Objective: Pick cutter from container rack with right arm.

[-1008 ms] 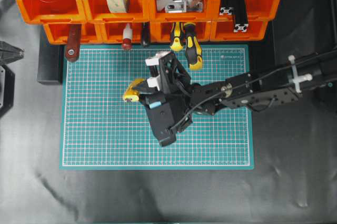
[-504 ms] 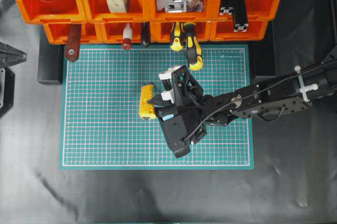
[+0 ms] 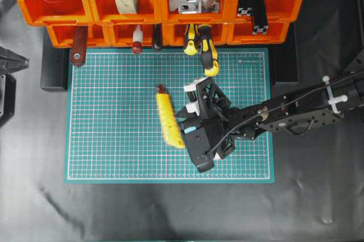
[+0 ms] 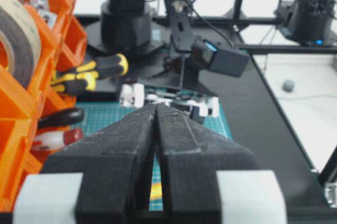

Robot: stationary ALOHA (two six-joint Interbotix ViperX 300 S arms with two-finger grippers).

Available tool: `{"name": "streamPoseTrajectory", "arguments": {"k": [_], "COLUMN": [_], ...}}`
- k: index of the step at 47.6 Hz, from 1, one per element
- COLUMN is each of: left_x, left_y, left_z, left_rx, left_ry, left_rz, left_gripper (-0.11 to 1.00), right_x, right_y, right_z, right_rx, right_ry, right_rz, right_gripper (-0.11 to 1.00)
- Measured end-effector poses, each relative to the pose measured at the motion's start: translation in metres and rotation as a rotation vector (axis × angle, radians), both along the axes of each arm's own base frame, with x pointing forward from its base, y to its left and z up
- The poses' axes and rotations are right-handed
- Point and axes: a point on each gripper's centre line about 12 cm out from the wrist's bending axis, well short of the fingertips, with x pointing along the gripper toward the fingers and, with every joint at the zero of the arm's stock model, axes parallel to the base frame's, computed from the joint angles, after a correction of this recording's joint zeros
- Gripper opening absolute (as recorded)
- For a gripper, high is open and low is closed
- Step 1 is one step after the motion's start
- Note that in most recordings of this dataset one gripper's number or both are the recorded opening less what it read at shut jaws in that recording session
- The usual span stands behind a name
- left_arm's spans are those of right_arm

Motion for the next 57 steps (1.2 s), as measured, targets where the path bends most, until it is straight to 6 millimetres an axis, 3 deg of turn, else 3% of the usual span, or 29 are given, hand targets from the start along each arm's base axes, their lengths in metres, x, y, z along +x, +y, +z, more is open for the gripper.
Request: {"name": "streamPoseTrajectory", "arguments": {"k": [6, 10, 19, 35, 51, 57], "left_x": [0.000, 0.000, 0.000, -0.004, -0.006, -0.007], "left_y": [-0.001, -0.002, -0.003, -0.002, -0.002, -0.002], "left_z": [-0.002, -0.002, -0.002, -0.004, -0.001, -0.002], "left_rx": [-0.034, -0.038, -0.037, -0.029, -0.026, -0.025], "left_ry": [0.021, 0.026, 0.026, 0.050, 0.049, 0.056], "left_rz": [-0.004, -0.010, -0.014, -0.013, -0.012, -0.012], "left_gripper": [0.01, 0.01, 0.01, 0.01, 0.01, 0.01], "right_x": [-0.003, -0.005, -0.010, -0.014, -0.037, -0.054], "right_y": [0.004, 0.008, 0.016, 0.022, 0.028, 0.027], "right_z": [-0.002, -0.002, 0.005, 0.073, 0.124, 0.138], "right_rx": [0.019, 0.027, 0.038, 0.257, 0.458, 0.496], "right_ry": [0.005, 0.006, -0.007, -0.185, -0.302, -0.335], "right_rz": [-0.014, -0.025, -0.086, -0.193, -0.231, -0.224], "right_gripper": [0.61, 0.67, 0.66, 0.66, 0.66, 0.66]}}
